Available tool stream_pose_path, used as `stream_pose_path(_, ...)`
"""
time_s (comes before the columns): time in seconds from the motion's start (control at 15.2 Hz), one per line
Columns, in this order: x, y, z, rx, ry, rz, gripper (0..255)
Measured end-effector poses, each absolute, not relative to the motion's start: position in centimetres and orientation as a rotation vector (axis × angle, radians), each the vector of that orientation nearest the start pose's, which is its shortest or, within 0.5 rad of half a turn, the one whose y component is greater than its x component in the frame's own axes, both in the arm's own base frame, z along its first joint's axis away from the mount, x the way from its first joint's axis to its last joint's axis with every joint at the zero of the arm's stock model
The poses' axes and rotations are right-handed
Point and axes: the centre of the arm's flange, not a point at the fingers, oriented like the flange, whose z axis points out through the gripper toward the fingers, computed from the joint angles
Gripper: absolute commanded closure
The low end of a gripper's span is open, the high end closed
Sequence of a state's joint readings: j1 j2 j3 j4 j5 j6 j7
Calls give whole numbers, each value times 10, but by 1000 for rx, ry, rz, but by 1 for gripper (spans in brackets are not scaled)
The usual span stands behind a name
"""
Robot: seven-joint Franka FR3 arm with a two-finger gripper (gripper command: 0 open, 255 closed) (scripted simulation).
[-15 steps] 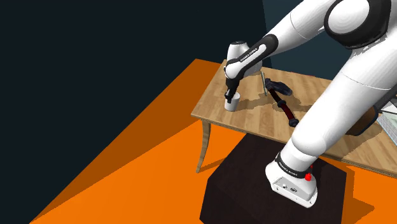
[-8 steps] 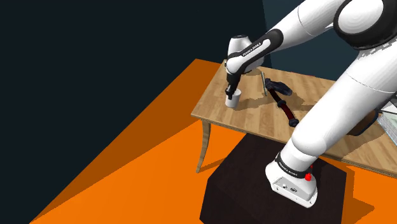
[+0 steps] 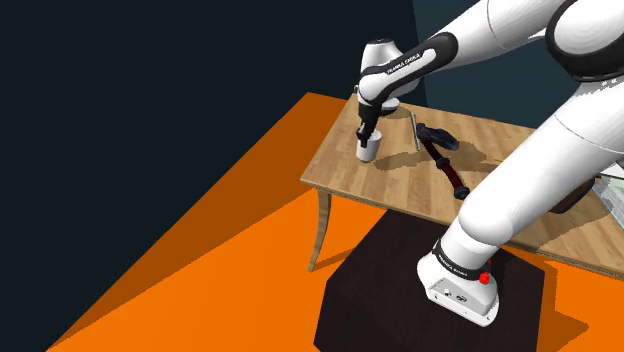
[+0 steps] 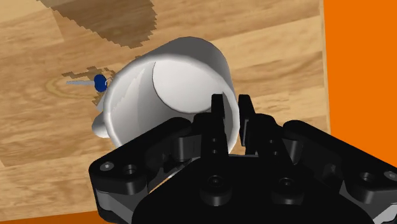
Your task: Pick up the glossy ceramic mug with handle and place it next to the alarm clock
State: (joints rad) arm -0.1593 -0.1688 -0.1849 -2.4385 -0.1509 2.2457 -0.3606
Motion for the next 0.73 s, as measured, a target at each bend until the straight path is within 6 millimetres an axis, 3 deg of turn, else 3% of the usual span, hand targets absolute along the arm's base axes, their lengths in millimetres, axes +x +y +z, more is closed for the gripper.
stream_pose_path(0.73,433,-159,422,-3207,-185,86,255)
